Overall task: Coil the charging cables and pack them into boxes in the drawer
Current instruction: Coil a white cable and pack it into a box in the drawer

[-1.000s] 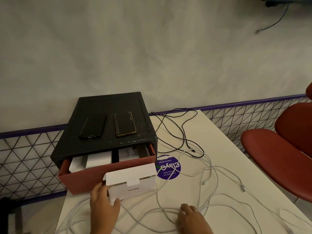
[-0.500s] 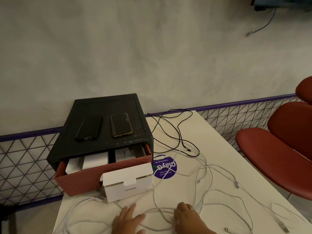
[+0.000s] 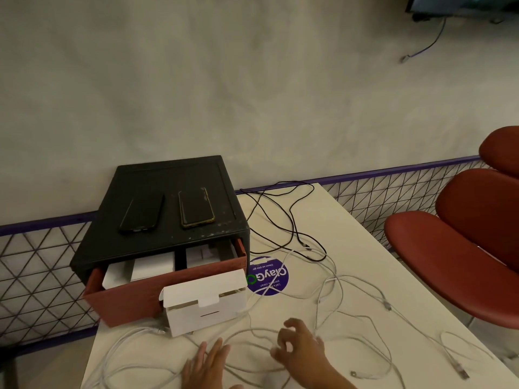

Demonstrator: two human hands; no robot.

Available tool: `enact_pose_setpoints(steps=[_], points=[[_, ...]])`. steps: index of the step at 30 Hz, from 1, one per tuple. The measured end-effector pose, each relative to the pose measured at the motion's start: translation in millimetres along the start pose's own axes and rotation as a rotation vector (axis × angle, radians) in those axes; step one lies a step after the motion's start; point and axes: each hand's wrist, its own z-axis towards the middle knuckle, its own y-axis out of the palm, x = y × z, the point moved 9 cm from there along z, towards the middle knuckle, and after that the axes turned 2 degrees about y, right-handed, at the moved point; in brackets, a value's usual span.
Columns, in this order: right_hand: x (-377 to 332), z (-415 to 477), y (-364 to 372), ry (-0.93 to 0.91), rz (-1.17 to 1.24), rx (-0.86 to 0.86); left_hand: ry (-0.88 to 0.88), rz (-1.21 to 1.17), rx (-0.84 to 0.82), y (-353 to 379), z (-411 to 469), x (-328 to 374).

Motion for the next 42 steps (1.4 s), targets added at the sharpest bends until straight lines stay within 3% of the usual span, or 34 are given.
enact_pose_setpoints(steps=[8, 12, 17, 19, 21, 22, 24, 26, 29, 31, 33, 38, 42], points=[[-33.4, -3.5, -162.6, -0.108, 0.822, 0.437, 0.064, -0.072, 0.096, -15.8, -2.5, 16.6], [-32.6, -9.7, -238.9, -0.124, 1.071, 0.638, 0.074, -0.043, 0.112, -16.1, 1.9, 14.7], [-52.6, -28.3, -312.1, -0.280, 1.295, 0.716, 0.136, 0.004, -0.006, 3.1, 6.8, 15.6], [-66.5, -37.6, -335.2, -0.370, 1.307, 0.718, 0.121, 0.088, -0.020, -11.0, 10.9, 3.8], [-80.1, -46.0, -354.6, -0.445, 1.317, 0.725, 0.153, 0.447, 0.165, -16.4, 5.2, 6.8], [-86.7, -50.0, -362.6, -0.481, 1.329, 0.730, 0.156, 0.470, 0.209, -17.9, 6.4, 6.7], [-98.2, -57.7, -375.4, -0.546, 1.365, 0.727, 0.087, 0.196, -0.010, -3.6, 5.9, 6.6], [-108.6, -64.3, -384.9, -0.610, 1.406, 0.694, 0.109, 0.045, -0.077, 23.4, 1.4, 5.6], [-125.6, -71.0, -393.2, -0.687, 1.477, 0.585, 0.030, -0.007, -0.315, -10.6, -5.8, 24.5], [-138.9, -73.0, -395.7, -0.723, 1.508, 0.508, 0.000, -0.023, -0.169, -32.2, 5.6, 34.7], [-153.4, -74.5, -395.2, -0.761, 1.519, 0.430, -0.086, -0.078, -0.318, -34.7, 11.7, 45.1], [-178.3, -73.8, -378.8, -0.788, 1.516, 0.272, 0.015, -0.509, -0.161, -95.5, 30.0, 112.7], [-188.6, -69.2, -357.3, -0.762, 1.536, 0.165, 0.178, -0.813, -0.142, -148.1, 45.9, 165.0]])
